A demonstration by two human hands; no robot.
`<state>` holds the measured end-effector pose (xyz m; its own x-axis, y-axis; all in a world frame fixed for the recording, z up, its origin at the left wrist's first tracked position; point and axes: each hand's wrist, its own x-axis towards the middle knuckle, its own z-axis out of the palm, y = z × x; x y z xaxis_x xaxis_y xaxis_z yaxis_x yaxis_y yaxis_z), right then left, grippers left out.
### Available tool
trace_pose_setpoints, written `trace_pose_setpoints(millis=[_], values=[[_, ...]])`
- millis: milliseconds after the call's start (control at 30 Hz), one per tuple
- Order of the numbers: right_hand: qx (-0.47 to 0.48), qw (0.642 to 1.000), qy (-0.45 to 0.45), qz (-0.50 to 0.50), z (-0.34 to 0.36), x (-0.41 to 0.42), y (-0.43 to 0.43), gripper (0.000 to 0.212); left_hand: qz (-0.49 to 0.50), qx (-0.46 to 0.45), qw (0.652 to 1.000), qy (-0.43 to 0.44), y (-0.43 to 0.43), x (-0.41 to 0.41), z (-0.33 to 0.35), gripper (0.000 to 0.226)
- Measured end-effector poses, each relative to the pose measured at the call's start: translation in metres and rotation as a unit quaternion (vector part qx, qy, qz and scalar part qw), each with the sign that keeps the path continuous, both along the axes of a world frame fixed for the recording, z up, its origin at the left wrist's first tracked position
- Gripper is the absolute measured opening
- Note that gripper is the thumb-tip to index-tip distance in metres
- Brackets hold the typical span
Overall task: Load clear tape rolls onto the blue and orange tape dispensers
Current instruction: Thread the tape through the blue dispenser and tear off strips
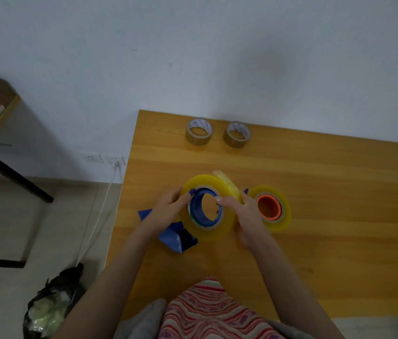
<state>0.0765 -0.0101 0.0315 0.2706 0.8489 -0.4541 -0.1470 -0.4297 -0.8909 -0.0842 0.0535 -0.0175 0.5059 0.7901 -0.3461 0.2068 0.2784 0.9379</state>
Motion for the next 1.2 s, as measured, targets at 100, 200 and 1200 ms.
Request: trace_pose_setpoints(millis=[100, 200, 1200], values=[[0.001, 0.999, 0.039, 0.002, 0.005, 0.003, -0.002, 0.078, -0.013, 0.014, 1.0, -0.016, 0.002, -0.005, -0.004, 0.024], [-0.015, 0.986, 0.163, -0.026, 0.003, 0.01, -0.002, 0.059, 0.005, 0.037, 0.998, -0.042, -0.003, -0.005, -0.003, 0.024], [0.015, 0.969, 0.225, -0.101, 0.02, 0.0, 0.017, 0.014, 0.289, 0.128, 0.949, 0.005, -0.008, 0.005, 0.046, 0.037]])
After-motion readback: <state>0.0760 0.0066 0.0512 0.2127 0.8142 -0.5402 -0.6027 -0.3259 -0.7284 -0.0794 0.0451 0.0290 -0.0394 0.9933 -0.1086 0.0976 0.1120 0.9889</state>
